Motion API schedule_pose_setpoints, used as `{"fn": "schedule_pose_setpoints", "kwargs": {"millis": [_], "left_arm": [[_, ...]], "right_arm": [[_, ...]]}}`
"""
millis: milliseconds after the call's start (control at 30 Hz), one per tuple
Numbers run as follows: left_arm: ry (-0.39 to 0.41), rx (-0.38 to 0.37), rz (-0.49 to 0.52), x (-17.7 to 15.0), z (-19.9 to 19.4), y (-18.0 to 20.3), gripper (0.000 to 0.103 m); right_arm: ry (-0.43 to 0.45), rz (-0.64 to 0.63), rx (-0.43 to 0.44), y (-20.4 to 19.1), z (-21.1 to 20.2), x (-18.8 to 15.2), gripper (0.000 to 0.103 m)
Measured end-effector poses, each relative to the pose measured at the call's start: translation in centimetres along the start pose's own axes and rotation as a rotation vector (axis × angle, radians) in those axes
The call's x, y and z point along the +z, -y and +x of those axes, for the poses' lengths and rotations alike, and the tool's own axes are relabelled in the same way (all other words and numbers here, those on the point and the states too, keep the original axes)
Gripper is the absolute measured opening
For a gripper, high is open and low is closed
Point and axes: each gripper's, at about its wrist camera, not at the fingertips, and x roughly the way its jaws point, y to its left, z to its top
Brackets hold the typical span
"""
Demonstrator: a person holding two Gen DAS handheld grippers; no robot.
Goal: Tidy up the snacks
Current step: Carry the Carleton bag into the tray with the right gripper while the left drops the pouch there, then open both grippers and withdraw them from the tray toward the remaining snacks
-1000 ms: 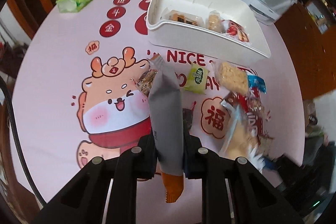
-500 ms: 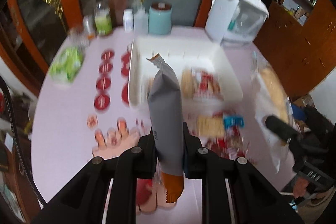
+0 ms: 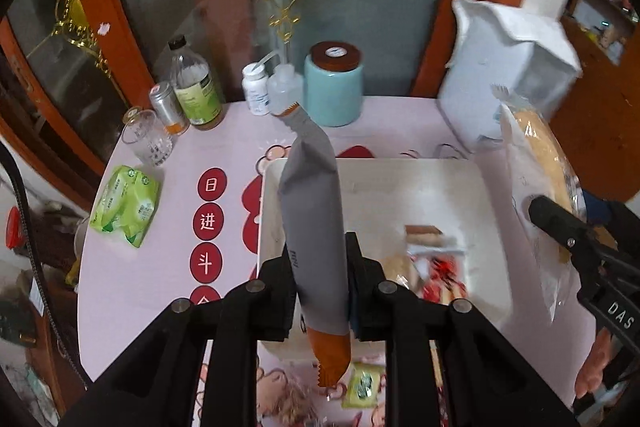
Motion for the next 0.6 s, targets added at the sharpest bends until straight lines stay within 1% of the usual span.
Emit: {"fn": "schedule_pose_setpoints", "kwargs": {"millis": [33, 67, 100, 133, 167, 333, 467, 600], "left_arm": [[-0.004, 0.007, 0.003, 0.2, 0.9, 0.0, 0.034], [-0.007, 0.024, 0.008, 0.7, 1.9, 0.0, 0.055], [-0.005, 0.042, 0.012, 0.8, 2.6, 0.0, 0.076], [0.002, 0.059, 0.012, 0.8, 3.1, 0.2, 0.081], [0.011, 0.077, 0.006, 1.0, 3.6, 0.1, 0.081], [-0.003, 0.041, -0.035, 1.2, 5.1, -0.5, 0.081], [0.017, 0.051, -0.019, 0.7, 4.7, -0.5, 0.081], [0.029, 0.037, -0.012, -0.2, 3.5, -0.5, 0.081]], "right_arm": [[-0.002, -0.001, 0.003, -0.1, 0.5, -0.1, 0.075], [0.003, -0.01, 0.015, -0.2, 1.1, -0.1, 0.08], [0.01, -0.017, 0.02, -0.5, 1.3, -0.1, 0.089], [0.018, -0.027, 0.025, -0.7, 1.4, -0.1, 0.091], [0.023, -0.033, 0.026, -0.8, 1.4, -0.1, 0.091], [0.016, -0.051, 0.04, -1.5, 1.1, -0.4, 0.091], [0.011, -0.062, 0.045, -1.6, -0.1, -0.9, 0.091], [0.02, -0.065, 0.043, -1.7, -2.0, -1.7, 0.091]]}}
